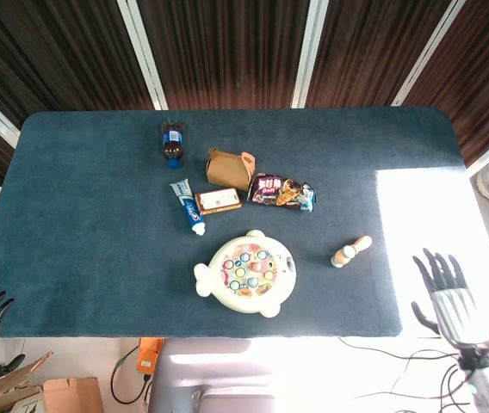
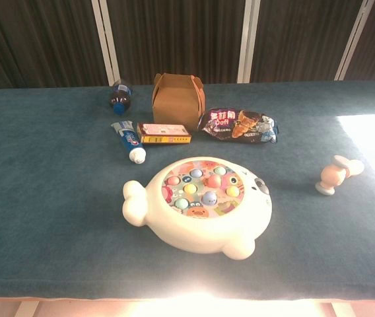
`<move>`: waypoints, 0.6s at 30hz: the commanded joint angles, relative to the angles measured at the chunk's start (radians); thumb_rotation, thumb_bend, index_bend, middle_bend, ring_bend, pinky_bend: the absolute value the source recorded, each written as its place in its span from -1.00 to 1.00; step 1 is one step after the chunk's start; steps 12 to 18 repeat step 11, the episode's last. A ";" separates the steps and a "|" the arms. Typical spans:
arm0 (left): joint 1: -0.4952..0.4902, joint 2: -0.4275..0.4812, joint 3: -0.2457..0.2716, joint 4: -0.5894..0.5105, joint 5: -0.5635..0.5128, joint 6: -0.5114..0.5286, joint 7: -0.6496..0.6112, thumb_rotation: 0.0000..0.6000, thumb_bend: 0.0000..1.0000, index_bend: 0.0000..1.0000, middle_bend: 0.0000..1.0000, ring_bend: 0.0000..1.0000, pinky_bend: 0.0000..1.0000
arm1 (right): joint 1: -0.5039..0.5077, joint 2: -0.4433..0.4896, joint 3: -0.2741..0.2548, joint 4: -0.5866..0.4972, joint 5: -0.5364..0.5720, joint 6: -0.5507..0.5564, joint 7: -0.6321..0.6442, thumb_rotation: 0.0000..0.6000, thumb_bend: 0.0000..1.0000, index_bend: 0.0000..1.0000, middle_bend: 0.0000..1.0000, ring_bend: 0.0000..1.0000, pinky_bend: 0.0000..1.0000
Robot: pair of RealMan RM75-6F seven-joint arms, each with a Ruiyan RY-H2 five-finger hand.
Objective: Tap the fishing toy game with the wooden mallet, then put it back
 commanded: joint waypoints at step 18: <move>0.001 0.020 0.023 -0.076 0.002 -0.058 0.057 1.00 -0.72 -1.00 -1.00 -1.00 -0.86 | -0.075 0.069 -0.011 -0.009 -0.011 -0.001 0.000 1.00 -0.44 -1.00 -1.00 -1.00 -1.00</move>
